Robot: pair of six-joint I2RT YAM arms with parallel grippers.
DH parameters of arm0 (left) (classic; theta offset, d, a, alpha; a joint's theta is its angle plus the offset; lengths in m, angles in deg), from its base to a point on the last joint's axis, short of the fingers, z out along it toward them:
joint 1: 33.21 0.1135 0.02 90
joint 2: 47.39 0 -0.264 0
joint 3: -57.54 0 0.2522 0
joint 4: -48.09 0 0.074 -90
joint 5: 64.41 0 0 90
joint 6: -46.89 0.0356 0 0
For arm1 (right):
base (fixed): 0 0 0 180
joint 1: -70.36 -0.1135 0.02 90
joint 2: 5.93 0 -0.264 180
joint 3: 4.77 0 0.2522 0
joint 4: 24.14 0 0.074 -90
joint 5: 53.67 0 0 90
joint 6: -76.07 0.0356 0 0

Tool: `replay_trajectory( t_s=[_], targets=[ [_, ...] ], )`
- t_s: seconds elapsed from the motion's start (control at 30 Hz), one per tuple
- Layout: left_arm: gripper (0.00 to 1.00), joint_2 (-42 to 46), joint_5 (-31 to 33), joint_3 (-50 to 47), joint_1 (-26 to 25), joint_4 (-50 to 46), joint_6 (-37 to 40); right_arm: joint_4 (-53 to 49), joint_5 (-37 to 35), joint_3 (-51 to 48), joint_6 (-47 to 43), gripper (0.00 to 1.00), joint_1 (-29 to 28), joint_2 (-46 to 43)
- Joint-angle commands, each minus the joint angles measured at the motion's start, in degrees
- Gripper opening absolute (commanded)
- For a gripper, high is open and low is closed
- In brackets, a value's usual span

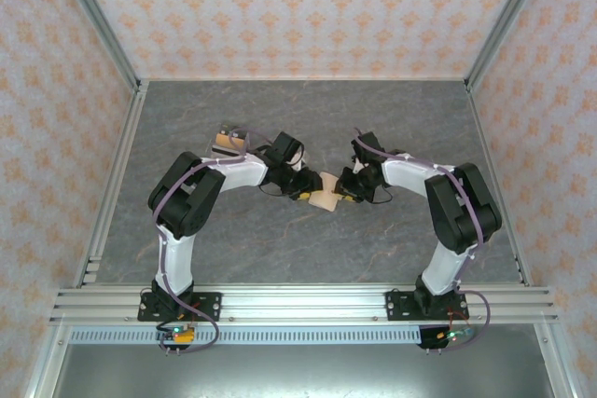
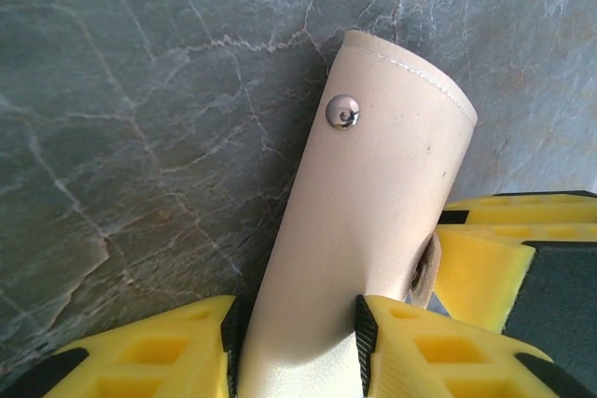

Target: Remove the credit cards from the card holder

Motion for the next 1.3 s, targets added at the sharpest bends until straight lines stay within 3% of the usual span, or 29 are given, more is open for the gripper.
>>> replay_trajectory(
  t_s=[0.0,0.2,0.4,0.53,0.87,1.27],
  targets=[
    [0.33,-0.04,-3.24,1.65,-0.73,2.84,-1.19,1.85,-0.92,-0.75,0.83,0.26,-0.07,1.26],
    [0.12,2.71,-1.57,0.68,-0.45,1.25,0.77,1.48,-3.1,-0.64,1.78,0.33,0.25,-4.58],
    [0.05,4.94,0.84,0.25,-0.46,-1.55,3.34,-2.48,-6.54,1.65,1.39,0.47,-1.15,-7.5],
    [0.04,7.31,1.21,0.27,-0.46,-2.12,3.73,-2.46,-6.36,3.24,2.61,0.48,-3.27,-6.43],
    [0.0,7.23,1.18,0.75,-0.93,-1.82,3.25,-2.86,-6.27,4.95,3.29,0.41,-4.88,-1.74],
    [0.0,7.9,4.15,0.49,-1.06,-3.34,2.86,-7.99,-12.67,4.9,0.92,0.16,-4.98,-0.89]
  ],
)
